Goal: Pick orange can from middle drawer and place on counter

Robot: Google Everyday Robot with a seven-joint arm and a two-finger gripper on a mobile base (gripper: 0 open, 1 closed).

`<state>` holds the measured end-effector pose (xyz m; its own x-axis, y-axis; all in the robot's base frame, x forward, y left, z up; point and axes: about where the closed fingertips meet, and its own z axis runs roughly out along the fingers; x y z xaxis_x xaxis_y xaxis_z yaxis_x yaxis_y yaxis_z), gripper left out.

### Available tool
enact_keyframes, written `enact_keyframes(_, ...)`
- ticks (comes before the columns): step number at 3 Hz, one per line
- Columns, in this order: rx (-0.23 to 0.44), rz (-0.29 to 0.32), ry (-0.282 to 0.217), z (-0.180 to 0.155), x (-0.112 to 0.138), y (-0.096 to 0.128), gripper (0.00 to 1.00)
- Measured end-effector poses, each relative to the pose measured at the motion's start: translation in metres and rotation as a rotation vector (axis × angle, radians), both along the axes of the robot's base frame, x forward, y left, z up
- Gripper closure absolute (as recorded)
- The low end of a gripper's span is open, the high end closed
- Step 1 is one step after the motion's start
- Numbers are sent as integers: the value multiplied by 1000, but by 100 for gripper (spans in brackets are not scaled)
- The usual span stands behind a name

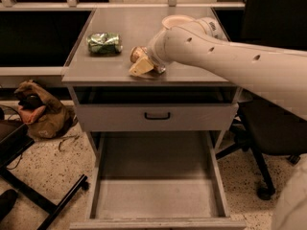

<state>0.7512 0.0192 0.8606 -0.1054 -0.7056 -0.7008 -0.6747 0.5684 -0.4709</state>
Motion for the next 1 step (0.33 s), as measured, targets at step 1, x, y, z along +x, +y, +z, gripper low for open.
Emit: enact_keyframes(1,0,0,0,0,0,0,0)
